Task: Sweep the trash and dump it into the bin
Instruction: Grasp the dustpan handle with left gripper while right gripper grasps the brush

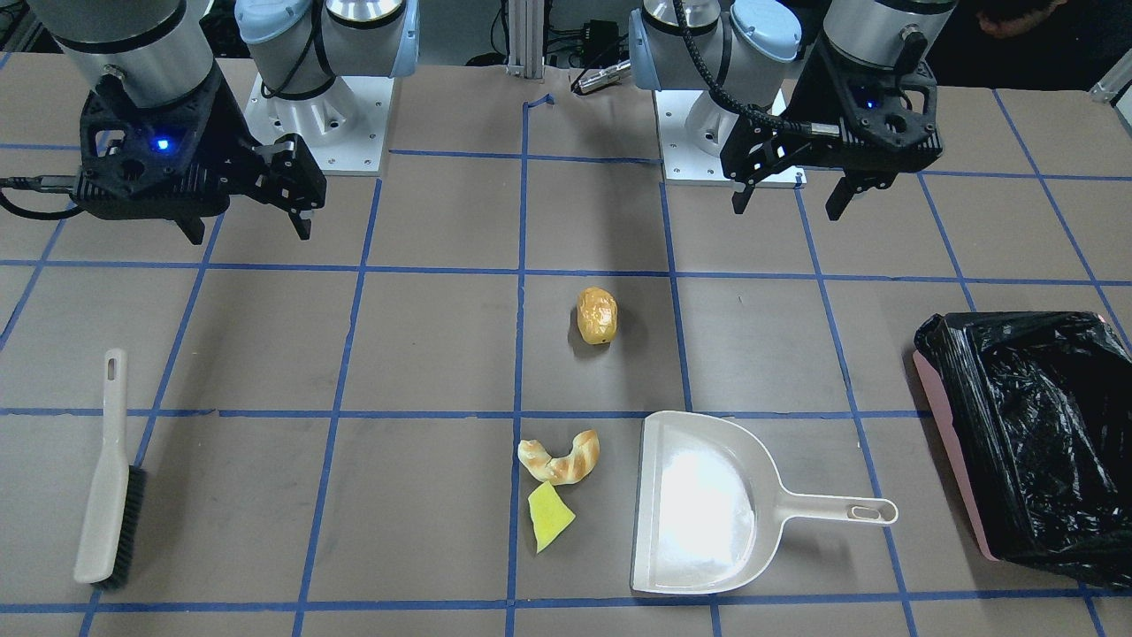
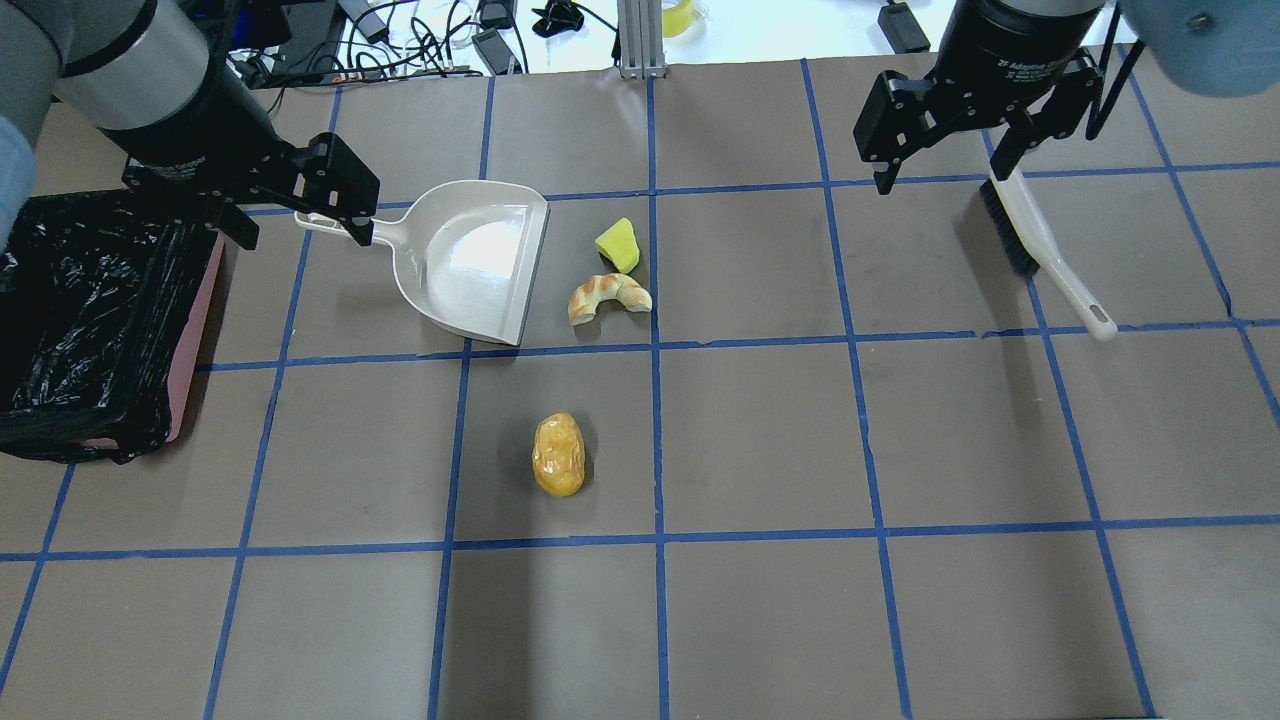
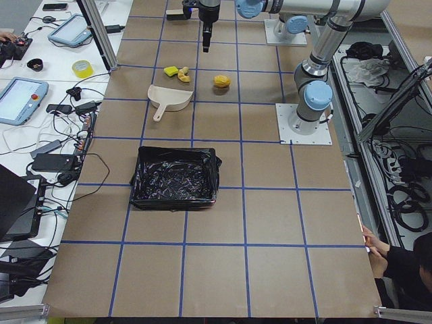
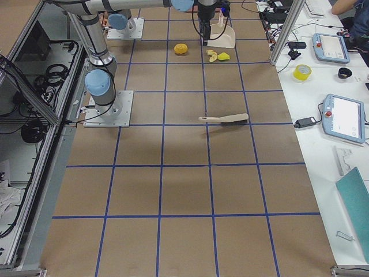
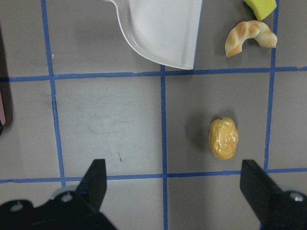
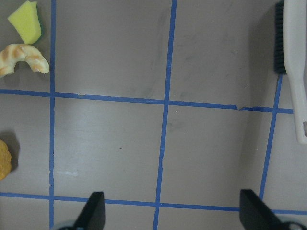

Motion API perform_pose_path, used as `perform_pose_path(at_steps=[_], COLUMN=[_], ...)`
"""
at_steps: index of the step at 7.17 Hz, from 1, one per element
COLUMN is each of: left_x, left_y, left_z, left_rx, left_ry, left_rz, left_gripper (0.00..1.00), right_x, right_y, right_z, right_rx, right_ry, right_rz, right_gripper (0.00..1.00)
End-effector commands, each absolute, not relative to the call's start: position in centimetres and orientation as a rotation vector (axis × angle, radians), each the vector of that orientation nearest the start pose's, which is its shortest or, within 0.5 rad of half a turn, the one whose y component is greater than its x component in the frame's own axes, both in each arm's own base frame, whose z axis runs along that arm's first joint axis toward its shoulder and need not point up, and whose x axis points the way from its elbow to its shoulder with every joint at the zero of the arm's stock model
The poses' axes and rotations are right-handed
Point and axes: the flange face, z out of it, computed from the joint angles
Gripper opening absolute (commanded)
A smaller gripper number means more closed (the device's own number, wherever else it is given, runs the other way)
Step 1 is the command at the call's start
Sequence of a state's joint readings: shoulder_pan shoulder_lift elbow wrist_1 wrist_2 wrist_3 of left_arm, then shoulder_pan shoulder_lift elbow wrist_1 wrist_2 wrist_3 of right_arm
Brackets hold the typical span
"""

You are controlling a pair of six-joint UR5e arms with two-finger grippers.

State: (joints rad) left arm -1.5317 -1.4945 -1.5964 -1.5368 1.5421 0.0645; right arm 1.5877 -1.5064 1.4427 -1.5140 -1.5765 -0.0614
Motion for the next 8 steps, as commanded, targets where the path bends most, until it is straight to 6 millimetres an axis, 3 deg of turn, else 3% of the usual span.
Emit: perform_pose_path(at_steps=[1, 2, 4, 5, 6, 7, 8], left_x=[-11.6, -11.6, -11.0, -10.3, -8.0, -5.0, -2.5], left_y=[-47.4, -47.4, -48.5, -49.3, -50.5, -52.0, -53.8], left_z=[51.7, 52.1, 50.5, 48.8, 46.9, 44.8, 43.1], left_rx=[0.038, 0.037, 0.080, 0.271, 0.413, 0.599, 0.889], left_ry=[3.158, 3.163, 3.164, 3.151, 3.131, 3.099, 3.018], left_rz=[-0.157, -0.170, -0.140, -0.109, -0.110, -0.092, -0.107], left_gripper=[1.00, 1.00, 1.00, 1.00, 1.00, 1.00, 1.00], right_x=[14.1, 14.1, 11.9, 11.0, 10.2, 7.1, 2.0], right_y=[-51.7, -51.8, -53.6, -54.9, -57.2, -59.5, -61.2], right_z=[51.2, 51.2, 50.2, 48.7, 46.1, 43.5, 40.5], right_rx=[-0.125, -0.123, -0.149, -0.207, -0.265, -0.346, -0.364], right_ry=[3.145, 3.145, 3.153, 3.147, 3.163, 3.187, 3.169], right_rz=[-0.009, -0.012, -0.027, 0.002, 0.014, 0.044, 0.100], right_gripper=[1.00, 1.00, 1.00, 1.00, 1.00, 1.00, 1.00])
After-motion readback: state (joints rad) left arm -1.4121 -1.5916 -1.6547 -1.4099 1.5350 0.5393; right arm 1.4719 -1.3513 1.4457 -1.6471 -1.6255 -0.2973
